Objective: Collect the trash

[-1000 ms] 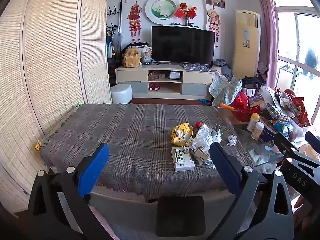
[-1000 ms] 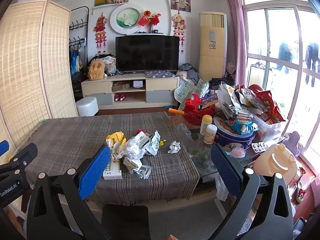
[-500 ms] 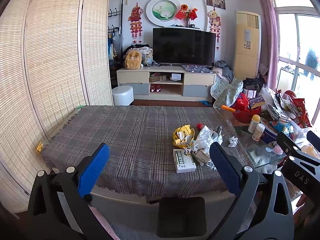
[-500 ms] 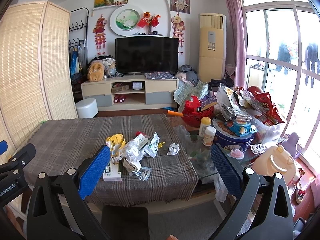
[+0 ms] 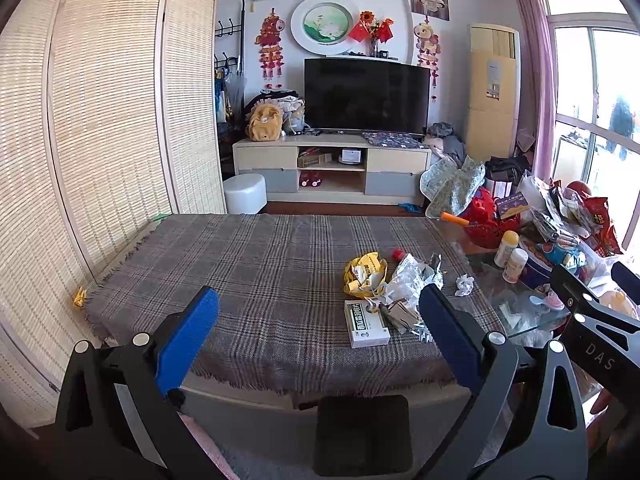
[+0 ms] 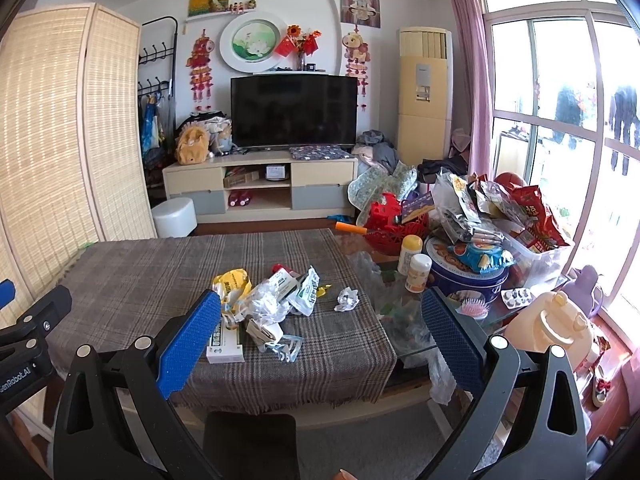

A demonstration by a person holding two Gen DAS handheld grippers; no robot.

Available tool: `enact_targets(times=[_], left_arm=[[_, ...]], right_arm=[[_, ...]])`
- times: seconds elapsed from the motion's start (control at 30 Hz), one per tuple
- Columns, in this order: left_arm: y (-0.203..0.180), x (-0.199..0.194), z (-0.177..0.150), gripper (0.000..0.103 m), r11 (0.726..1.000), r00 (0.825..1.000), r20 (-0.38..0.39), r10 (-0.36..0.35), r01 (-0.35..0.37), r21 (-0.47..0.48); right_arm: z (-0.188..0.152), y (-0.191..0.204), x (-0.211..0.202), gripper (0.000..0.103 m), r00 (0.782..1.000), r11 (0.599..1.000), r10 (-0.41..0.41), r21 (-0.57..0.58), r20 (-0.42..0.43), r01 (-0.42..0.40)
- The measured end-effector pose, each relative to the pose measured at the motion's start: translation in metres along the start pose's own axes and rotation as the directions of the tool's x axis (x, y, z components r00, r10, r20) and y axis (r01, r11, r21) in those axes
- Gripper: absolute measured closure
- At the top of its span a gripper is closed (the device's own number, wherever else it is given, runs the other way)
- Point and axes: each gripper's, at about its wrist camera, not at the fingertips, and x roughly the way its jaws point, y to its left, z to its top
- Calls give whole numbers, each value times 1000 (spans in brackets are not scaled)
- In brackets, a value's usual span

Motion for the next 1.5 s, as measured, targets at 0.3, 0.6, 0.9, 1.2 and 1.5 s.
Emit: enact_targets(times=[0.3, 0.6, 0.9, 1.2, 1.5], left_arm=[[5, 3, -1, 8, 1000, 1000, -3, 4, -4, -9], [5, 0, -3, 8, 1000, 1000, -3, 8, -8, -18], [6, 1, -3, 8, 1000, 1000, -3, 11, -11, -19], [8, 5, -6, 8, 1000, 1000, -14, 12, -13, -20], [10, 24, -6, 8, 1000, 999, -38, 26, -27, -17]], right_arm=[[-4, 1, 1, 3, 1000, 1000, 1, -1, -11, -1], [-4, 1, 1, 3, 1000, 1000, 2, 1, -14, -2], [-5, 1, 2, 3, 1000, 1000, 2, 1, -15, -2], [-6, 0, 6, 3, 1000, 1000, -1, 6, -25, 2], [-5, -2, 26, 3, 999, 1000, 0, 11, -48, 1]])
